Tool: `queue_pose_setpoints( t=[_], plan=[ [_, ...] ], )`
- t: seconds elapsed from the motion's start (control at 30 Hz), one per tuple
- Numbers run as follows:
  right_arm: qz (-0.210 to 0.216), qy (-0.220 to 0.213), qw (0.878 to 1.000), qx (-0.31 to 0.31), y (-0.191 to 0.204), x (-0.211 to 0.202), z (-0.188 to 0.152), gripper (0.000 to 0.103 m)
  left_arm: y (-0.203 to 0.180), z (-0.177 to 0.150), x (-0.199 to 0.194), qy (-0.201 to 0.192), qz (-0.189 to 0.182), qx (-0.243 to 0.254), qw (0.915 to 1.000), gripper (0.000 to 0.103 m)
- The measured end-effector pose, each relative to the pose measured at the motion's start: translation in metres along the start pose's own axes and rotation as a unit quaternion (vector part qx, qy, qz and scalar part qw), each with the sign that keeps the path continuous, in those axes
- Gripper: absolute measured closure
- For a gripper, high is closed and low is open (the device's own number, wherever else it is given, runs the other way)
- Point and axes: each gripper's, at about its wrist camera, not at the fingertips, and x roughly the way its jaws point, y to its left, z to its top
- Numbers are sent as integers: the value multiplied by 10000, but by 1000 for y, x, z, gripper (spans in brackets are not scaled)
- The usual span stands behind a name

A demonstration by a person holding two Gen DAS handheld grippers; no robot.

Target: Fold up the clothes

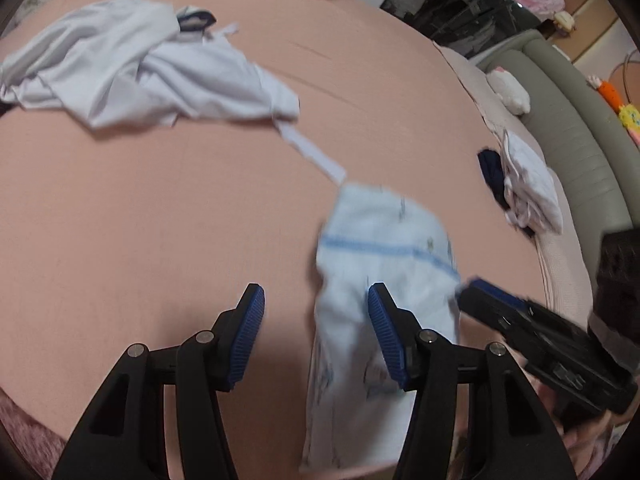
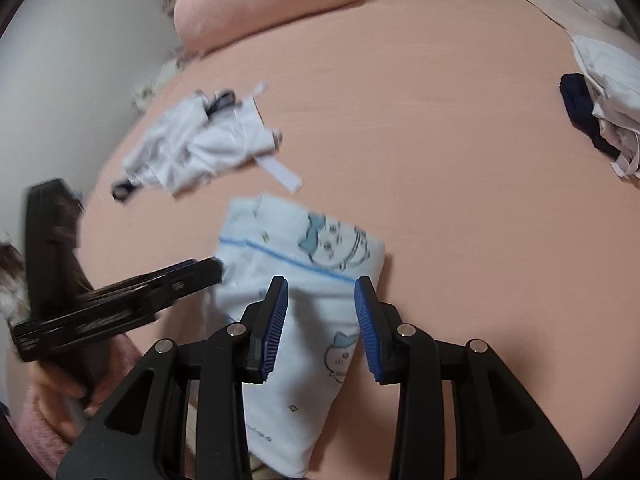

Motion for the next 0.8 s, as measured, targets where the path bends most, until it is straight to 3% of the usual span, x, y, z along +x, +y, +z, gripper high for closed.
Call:
queue_pose_setpoints(
  t=[0.07,0.17,0.27,0.33,0.47,0.57,0.7,0.8],
  plan=[
    [-148,143,9998,6,2,8,-5,68,-1,-3,0,-82,30,103,9999,47],
    [-67,27,9998,162,0,0,-9,67,-10,12,-6,-336,-171,349,9987,47],
    [-173,-77,9992,361,-9,-6,-6,67,-32,28,-6,-478,-207,935,9943,48],
    [-131,-38,9989,439,-14,-7,-2,67,-45,35,-3,-417,-249,1309,9902,56],
    [-91,225,9992,305,-7,-5,-9,67,-60,33,9,-199,-281,1827,9826,59],
    [-165,478,9978,420,-10,13,-25,67,-61,29,32,20,-19,1789,9839,61],
    [-185,433,9977,482,-12,15,-40,69,-54,37,39,-100,14,1314,9913,61],
    [-264,458,9981,329,-9,11,-47,69,-44,48,41,-285,462,896,9945,64]
  ],
)
